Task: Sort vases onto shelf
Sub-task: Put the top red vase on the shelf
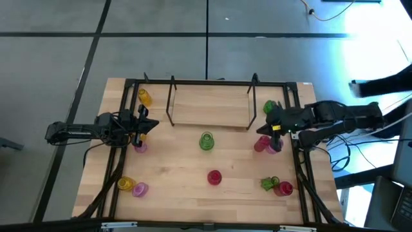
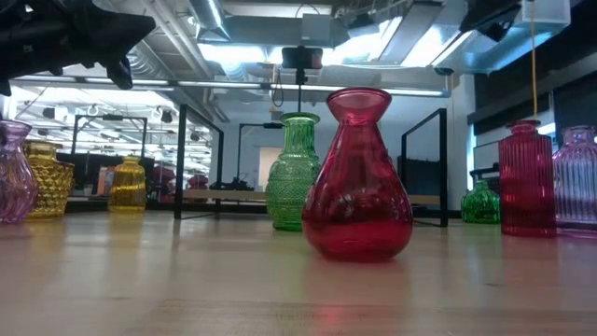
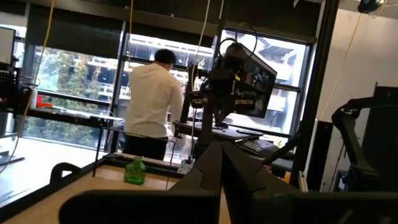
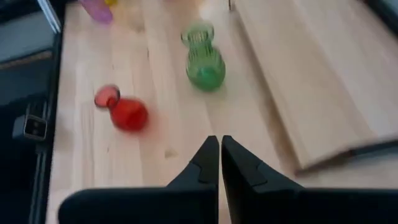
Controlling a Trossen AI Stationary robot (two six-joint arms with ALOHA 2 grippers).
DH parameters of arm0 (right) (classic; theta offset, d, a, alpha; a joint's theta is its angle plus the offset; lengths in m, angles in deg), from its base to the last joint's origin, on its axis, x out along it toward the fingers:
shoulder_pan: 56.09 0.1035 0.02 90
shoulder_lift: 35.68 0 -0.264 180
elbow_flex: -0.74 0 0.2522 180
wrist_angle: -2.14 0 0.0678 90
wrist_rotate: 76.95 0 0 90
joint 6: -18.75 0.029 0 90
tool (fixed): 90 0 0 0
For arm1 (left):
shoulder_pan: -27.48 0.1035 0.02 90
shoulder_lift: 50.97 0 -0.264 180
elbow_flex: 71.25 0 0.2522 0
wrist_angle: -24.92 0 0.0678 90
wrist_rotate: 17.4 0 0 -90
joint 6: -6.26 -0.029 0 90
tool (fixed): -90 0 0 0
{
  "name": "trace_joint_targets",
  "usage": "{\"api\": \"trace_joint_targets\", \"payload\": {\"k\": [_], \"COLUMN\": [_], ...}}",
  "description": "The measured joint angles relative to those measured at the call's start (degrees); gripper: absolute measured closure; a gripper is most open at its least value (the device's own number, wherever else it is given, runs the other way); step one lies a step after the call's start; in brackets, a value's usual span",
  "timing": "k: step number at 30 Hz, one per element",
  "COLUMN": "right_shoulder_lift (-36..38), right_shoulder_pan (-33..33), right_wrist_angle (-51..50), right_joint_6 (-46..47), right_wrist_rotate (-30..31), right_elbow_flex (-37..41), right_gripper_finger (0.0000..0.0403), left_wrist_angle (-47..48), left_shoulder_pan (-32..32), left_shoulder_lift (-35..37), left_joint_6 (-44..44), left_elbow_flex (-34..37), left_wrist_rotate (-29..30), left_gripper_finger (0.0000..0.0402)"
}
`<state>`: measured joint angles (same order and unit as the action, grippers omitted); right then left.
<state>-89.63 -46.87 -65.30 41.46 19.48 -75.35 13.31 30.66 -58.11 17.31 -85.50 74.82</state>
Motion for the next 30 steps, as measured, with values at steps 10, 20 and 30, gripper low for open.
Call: {"api": "trace_joint_targets", "payload": {"k": [10,20,30], "right_shoulder_lift": [-3.5,-6.6,-13.0], "right_shoulder_pan": [0.9,0.9,0.9], "right_wrist_angle": [-13.7,-16.9,-18.3], "right_joint_6": [18.2,22.1,21.6], "right_wrist_rotate": [-4.5,-1.9,-0.4], "right_elbow_flex": [-2.2,-2.2,-2.2], "right_gripper_finger": [0.0392,0.0243,0.0102], "left_wrist_angle": [-0.1,-1.6,-1.7], "left_shoulder_pan": [0.0,0.0,0.0], "left_shoulder_lift": [0.0,0.0,0.0], "left_joint_6": [0.4,-1.0,-1.1], "left_elbow_flex": [0.0,0.0,0.0], "left_wrist_rotate": [3.2,3.0,3.0], "left_gripper_finger": [0.0400,0.0400,0.0400]}}
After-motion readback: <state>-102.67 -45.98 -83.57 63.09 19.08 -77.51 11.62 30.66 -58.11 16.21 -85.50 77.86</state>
